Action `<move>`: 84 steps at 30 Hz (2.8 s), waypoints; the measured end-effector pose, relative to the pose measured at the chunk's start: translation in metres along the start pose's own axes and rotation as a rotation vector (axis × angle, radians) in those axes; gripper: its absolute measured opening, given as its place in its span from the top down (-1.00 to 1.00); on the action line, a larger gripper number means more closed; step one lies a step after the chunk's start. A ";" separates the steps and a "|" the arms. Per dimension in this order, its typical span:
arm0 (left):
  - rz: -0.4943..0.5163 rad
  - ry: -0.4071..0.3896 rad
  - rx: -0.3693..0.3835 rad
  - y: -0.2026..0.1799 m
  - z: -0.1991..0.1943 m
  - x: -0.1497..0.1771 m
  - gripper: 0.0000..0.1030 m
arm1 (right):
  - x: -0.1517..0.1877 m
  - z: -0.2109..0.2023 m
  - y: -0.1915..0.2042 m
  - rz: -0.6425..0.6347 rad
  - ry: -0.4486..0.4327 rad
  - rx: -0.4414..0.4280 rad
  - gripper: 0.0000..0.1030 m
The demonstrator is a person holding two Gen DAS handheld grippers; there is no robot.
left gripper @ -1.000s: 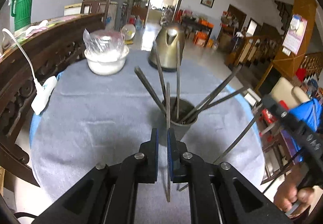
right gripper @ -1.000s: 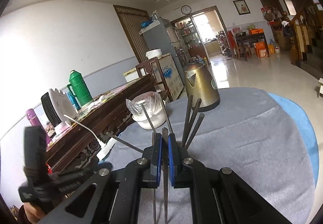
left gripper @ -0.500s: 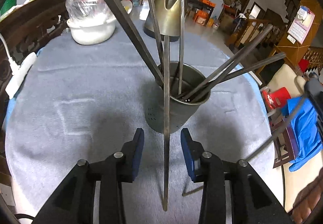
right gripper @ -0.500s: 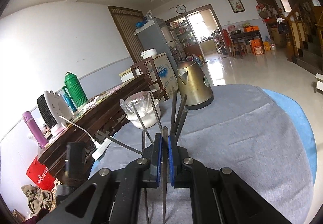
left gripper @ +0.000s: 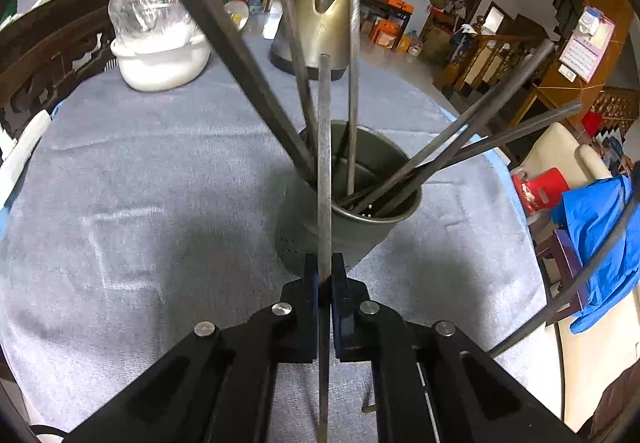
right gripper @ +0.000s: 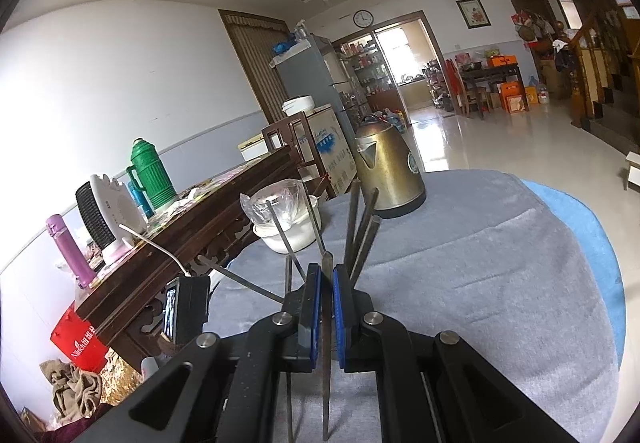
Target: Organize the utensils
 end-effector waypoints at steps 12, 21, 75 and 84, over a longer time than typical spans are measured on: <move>0.051 -0.165 0.073 -0.021 -0.080 -0.018 0.89 | -0.027 -0.010 0.013 -0.054 -0.058 -0.001 0.87; 0.044 -0.371 0.067 -0.034 -0.146 -0.056 0.89 | -0.072 -0.021 0.028 -0.099 -0.171 0.001 0.87; -0.052 -0.624 -0.120 -0.049 -0.072 -0.102 0.90 | 0.010 -0.054 -0.089 0.191 -0.127 0.125 0.38; -0.002 -0.575 -0.132 -0.052 -0.064 -0.084 0.90 | 0.015 -0.051 -0.088 0.204 -0.101 0.134 0.38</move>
Point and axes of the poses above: each gripper's, at about its wrist camera, not at the fingertips, and z roughly the way its jaws point, y to its left, x to its underside, the point moved 4 cm from there along z, roughly the way its jaws point, and after that the axes turned 7 degrees about -z, right-handed, at the moved point
